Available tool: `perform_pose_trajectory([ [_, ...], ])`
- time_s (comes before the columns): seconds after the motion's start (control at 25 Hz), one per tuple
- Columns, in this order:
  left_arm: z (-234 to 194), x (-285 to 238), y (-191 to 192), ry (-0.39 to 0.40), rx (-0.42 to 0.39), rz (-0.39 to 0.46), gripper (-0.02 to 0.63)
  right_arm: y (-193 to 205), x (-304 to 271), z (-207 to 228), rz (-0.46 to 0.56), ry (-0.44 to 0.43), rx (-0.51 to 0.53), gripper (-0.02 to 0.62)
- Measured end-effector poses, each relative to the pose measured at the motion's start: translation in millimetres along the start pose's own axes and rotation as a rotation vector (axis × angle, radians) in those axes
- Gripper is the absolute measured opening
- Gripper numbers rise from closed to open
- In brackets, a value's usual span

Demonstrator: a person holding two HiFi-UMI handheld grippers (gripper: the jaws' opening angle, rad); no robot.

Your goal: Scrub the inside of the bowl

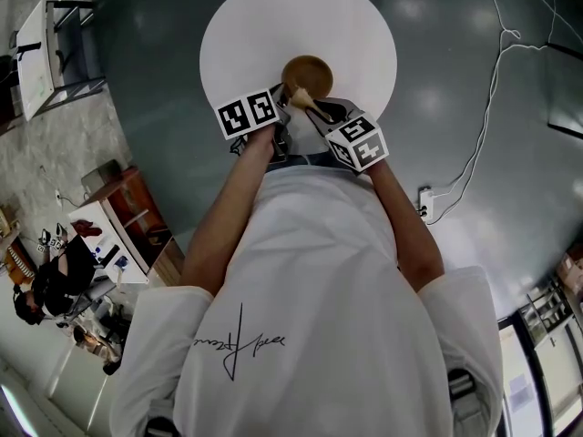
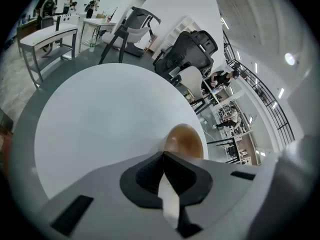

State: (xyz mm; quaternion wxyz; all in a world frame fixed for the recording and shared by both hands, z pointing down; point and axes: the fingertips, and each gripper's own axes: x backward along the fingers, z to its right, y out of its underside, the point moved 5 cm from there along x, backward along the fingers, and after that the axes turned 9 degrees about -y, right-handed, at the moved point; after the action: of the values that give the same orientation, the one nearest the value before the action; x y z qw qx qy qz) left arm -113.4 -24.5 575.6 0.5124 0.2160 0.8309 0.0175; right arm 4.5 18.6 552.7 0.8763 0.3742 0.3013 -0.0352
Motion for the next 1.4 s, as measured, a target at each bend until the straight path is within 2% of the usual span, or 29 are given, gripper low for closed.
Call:
perform_pose_trajectory([
  [0.56,-0.7,2.7,3.4,0.002,-0.008,-0.004,0.009,3.4,9.6,6.9,-0.005,0.020,-0.007,0.080],
  [1.16,0.3,7.1,9.5,0.013,0.007,-0.017,0.009,0.5,18.8,16.3,-0.123,-0.061,0.087,0.080],
  [1.4,-2.4,9.3,11.8,0.017,0.005,-0.023,0.009,0.5,21.3,19.7,-0.134,-0.071,0.086,0.080],
])
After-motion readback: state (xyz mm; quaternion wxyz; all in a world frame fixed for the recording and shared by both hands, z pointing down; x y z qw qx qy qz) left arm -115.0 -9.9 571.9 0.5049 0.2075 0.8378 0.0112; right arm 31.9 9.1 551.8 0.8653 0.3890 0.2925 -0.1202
